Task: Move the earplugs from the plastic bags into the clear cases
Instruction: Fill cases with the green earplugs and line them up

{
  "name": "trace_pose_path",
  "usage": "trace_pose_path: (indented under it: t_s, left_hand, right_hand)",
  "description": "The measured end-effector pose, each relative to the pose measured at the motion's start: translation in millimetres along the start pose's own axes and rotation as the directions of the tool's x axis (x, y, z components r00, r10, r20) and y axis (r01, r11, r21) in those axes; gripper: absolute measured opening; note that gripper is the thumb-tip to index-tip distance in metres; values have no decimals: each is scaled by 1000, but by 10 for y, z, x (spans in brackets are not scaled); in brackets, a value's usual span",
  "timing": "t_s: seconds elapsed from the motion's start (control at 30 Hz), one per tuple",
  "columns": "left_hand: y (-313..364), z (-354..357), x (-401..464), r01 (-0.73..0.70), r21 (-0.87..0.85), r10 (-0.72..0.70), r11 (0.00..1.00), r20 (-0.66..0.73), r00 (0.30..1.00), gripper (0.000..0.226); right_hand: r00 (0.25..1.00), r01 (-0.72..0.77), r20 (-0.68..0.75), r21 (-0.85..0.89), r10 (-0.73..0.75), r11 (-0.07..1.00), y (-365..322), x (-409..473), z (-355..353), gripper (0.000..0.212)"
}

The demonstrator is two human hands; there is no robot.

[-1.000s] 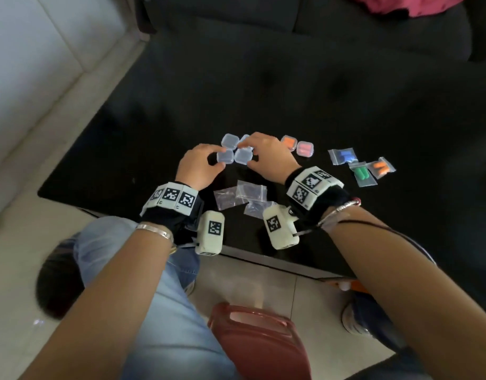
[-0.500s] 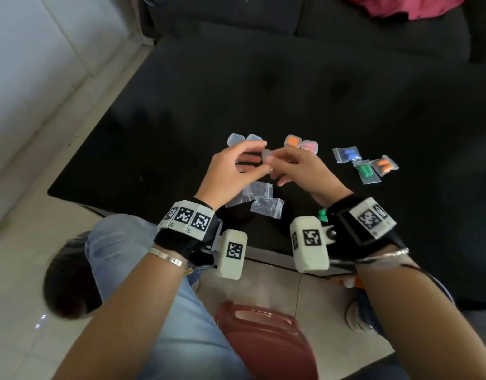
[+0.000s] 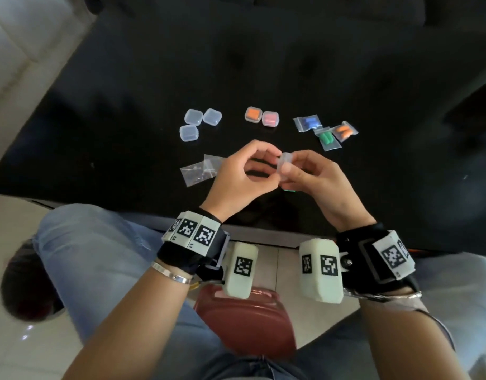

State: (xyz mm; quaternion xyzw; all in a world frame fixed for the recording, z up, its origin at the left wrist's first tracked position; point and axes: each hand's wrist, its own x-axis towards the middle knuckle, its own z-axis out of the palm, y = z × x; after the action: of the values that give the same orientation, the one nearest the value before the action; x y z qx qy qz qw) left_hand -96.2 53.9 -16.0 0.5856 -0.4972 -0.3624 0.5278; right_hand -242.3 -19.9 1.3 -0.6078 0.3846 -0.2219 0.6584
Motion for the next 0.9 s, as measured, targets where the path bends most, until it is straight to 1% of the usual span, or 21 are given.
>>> trace_pose_path:
  t_s: [0.07,0.1,0.13,0.2,0.23,0.3,0.4,0.43,0.5,0.57,0.6,0.67,0.7,0.77,0.83,0.9]
  left_hand:
    - [-33,20,-23,6,38,-7,999,42,999,44]
    - [-45,24,-35,17,35,-19,999,60,998,47]
    - [-52,24,-46,42,-7,-41,999,70,997,48]
    - [-39,12,-65,148,-163,-136,975,81,987,42]
    - [-35,1,-68,198,-215,-184,956,85,979,37]
    - [-42,-7,-74,237,-227,-221,945,90,971,27]
    - [-44,19,-95,201,-206,-184,958,97,978,24]
    - [-38,29,-102,173,-199,-158,965,85,984,25]
    - [-39,46,-115,93,-148,-90,985,26,996,29]
    - [-44,56,-126,-1,-47,-1,999,-29,1000,32]
    - [-51,64,-128,-48,4,48,999,-31,998,33]
    - [-64,73,-134,-119,102,120,988,-2,993,34]
    - [-71,76,-138,-136,138,136,981,11,991,34]
    - [-74,94,-146,-125,159,126,979,1,992,31]
    - [-76,117,-153,-80,117,82,990,-8,997,27]
    - [-81,124,-152,-30,73,29,997,10,1000,25]
  right_hand:
    - [998,40,46,-29,-39,999,21,-54,-46,33]
    - [996,68,66,-49,-64,996,34,-73,-61,33]
    - [993,96,76,-65,-91,993,51,-86,-67,36]
    - [986,156,72,-102,-149,983,90,-105,-64,43]
    - [981,191,71,-140,-183,972,106,-107,-54,45]
    - [967,253,76,-216,-242,943,138,-107,-33,47]
    - [951,308,82,-276,-297,910,138,-104,-1,50]
    - [953,304,81,-264,-293,915,129,-109,5,53]
    - [968,252,51,-163,-247,954,108,-124,2,55]
    - [988,156,4,-65,-156,986,81,-140,-8,44]
    - [994,105,-3,-40,-105,994,72,-146,-15,37]
    - [999,47,2,-52,-47,998,71,-152,-11,27]
    - [999,48,-3,-75,-48,996,74,-154,-7,25]
    - [997,71,-16,-121,-73,990,83,-164,-6,25]
    - [997,78,-8,-133,-79,988,95,-172,-15,25]
    - [998,68,5,-119,-68,991,110,-174,-27,25]
